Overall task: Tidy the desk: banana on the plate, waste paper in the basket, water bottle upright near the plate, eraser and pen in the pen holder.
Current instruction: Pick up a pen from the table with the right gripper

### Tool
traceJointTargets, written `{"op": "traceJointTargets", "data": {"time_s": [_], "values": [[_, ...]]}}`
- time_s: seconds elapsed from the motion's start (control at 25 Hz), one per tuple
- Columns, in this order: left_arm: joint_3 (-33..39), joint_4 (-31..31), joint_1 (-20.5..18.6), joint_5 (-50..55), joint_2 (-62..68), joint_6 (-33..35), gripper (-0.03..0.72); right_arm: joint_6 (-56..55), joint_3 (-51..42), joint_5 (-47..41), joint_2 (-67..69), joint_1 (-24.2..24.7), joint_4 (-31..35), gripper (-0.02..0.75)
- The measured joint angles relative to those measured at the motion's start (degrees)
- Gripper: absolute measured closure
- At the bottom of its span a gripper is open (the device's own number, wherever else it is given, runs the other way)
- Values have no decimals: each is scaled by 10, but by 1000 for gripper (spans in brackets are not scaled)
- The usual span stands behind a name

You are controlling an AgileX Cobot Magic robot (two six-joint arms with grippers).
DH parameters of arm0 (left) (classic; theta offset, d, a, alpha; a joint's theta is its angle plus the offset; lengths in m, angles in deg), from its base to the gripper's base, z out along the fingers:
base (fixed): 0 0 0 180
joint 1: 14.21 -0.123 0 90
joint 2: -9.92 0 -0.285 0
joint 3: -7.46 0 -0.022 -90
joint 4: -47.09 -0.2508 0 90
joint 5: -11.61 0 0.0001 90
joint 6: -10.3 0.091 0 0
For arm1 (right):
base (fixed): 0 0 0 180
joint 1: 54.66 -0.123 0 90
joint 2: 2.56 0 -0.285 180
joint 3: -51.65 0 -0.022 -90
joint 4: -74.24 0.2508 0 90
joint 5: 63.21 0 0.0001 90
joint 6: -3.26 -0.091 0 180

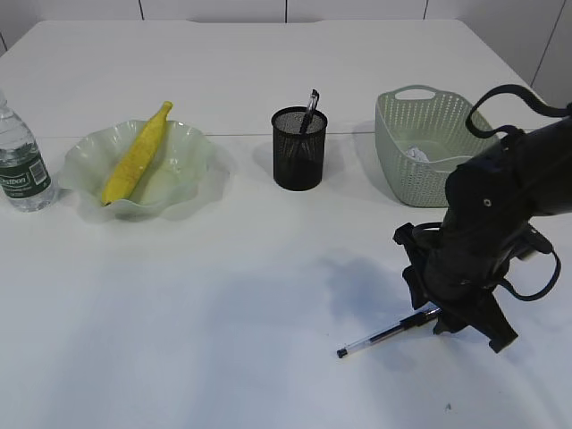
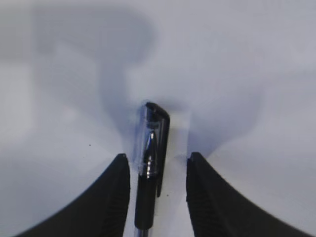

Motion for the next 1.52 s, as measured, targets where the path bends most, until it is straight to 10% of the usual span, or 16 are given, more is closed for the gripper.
{"op": "traceJointTargets", "data": {"time_s": [1.52], "values": [[0, 0, 0, 9, 0, 0, 245, 2, 2, 24, 15, 0, 74, 442]]}}
